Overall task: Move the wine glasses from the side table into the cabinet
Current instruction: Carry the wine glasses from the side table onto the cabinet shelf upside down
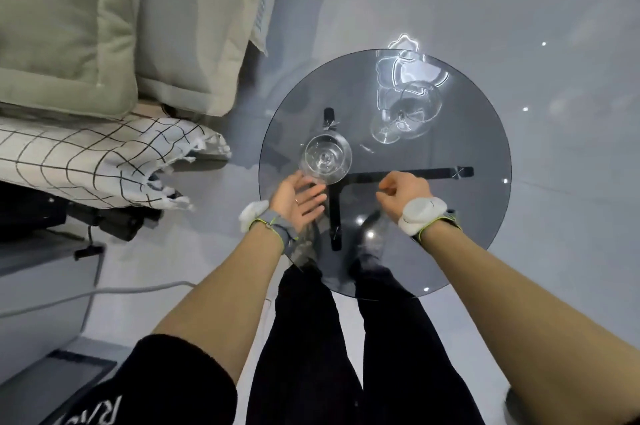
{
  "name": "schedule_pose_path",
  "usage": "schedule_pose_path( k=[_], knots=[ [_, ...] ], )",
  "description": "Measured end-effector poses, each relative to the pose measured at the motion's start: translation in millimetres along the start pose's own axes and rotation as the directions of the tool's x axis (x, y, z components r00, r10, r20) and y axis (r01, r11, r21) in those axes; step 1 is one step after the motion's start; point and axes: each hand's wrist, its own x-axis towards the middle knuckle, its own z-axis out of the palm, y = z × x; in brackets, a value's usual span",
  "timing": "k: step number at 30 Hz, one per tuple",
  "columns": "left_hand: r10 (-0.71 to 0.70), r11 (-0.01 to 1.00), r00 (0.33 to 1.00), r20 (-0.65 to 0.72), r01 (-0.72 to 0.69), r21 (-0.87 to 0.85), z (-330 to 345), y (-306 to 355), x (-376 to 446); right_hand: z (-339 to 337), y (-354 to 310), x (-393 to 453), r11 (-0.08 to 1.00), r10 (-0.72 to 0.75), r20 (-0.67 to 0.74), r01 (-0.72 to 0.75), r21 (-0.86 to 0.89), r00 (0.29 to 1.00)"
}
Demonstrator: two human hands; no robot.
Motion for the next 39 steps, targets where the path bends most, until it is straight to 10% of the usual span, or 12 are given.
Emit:
schedule_pose_path(
  k=[7, 11, 21, 30, 39],
  knots=[
    [0.057, 0.971, 0.981, 0.185, -0.012, -0.238, 16.0, 7.6, 17.0, 4.5, 23.9, 32.5, 0.963, 0.1, 0.036, -0.106, 0.246, 0.994],
    [0.081, 0.965, 0.969, 0.234, -0.018, -0.26, 25.6, 5.1, 19.4, -7.0, 25.0, 51.6, 0.417, 0.295, 0.223, -0.335, 0.845, 0.929],
    [0.106, 0.944, 0.973, 0.202, -0.035, -0.33, 41.8, 5.0, 25.9, -44.1, 22.6, 95.4, -0.258, 0.076, 0.353, -0.324, 0.91, 0.932],
    [0.107, 0.954, 0.969, 0.224, -0.037, -0.297, 42.9, 1.8, 27.3, -38.6, 14.8, 99.0, -0.449, -0.211, 0.289, -0.355, 0.82, 0.934],
    [0.105, 0.95, 0.957, 0.269, -0.017, -0.31, 25.1, 3.1, 1.2, -36.4, -0.1, 56.5, -0.361, -0.195, 0.327, -0.377, 0.853, 0.925]
  ],
)
